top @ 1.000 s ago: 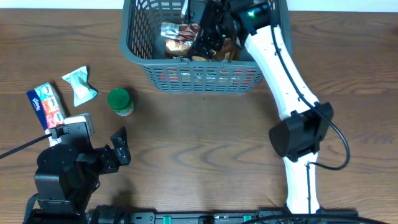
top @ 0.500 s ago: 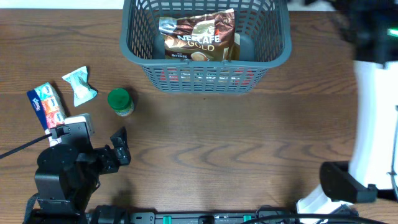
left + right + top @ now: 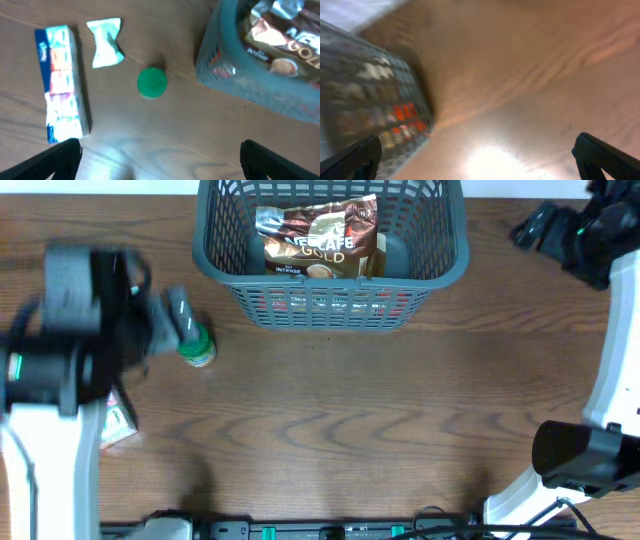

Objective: Pack container
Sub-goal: 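Withdraw the right gripper and swing the left gripper toward the jar, then lower the left gripper over the green-lidded jar and grasp it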

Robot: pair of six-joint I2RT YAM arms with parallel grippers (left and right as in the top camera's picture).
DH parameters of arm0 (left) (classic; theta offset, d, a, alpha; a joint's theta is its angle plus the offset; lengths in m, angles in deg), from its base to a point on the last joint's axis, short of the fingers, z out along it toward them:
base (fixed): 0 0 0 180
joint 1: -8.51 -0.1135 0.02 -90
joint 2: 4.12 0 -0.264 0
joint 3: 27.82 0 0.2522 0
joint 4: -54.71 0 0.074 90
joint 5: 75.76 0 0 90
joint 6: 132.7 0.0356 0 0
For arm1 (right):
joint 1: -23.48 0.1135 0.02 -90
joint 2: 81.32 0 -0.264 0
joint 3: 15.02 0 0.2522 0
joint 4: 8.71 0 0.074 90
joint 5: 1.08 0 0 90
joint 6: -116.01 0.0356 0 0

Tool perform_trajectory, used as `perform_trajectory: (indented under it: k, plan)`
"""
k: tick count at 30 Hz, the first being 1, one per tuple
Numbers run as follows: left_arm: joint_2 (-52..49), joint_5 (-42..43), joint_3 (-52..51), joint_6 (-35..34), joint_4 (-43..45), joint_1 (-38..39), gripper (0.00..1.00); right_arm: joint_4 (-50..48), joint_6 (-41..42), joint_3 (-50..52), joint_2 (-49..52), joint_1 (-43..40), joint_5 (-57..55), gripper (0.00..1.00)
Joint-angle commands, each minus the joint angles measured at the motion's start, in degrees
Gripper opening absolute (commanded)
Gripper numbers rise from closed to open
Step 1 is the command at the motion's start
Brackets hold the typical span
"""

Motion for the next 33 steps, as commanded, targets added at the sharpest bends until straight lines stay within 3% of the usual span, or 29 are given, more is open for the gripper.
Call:
perform_trajectory:
  k: [1,5,10,23,33]
  plan:
    - [-11.74,2.34,10.47,4.57,-3.08,0.11,0.99,-2.71,1.60,8.79,0.42,0.02,-0.37,0.99]
    - [-19.32,2.27,13.84,7.15,-3.96,0.04,0.98,-8.48,0.39,19.08,0.42,0.02,-0.37,0.99]
    - [-20.81,0.96,13.84,6.93,-5.73,0.04,0.98,-12.37,-1.16,25.66,0.42,0.00,-1.55,0.99]
    - [-20.50,-3.02,12.98,6.25,-11.21,-1.70,0.98,-14.60,-1.42,27.02,0.42,-0.11,-2.32,0.99]
    - [-20.50,2.38,0.44,11.13,-1.81,-6.97,0.98,-14.62,-1.42,27.02,0.42,-0.11,-2.29,0.99]
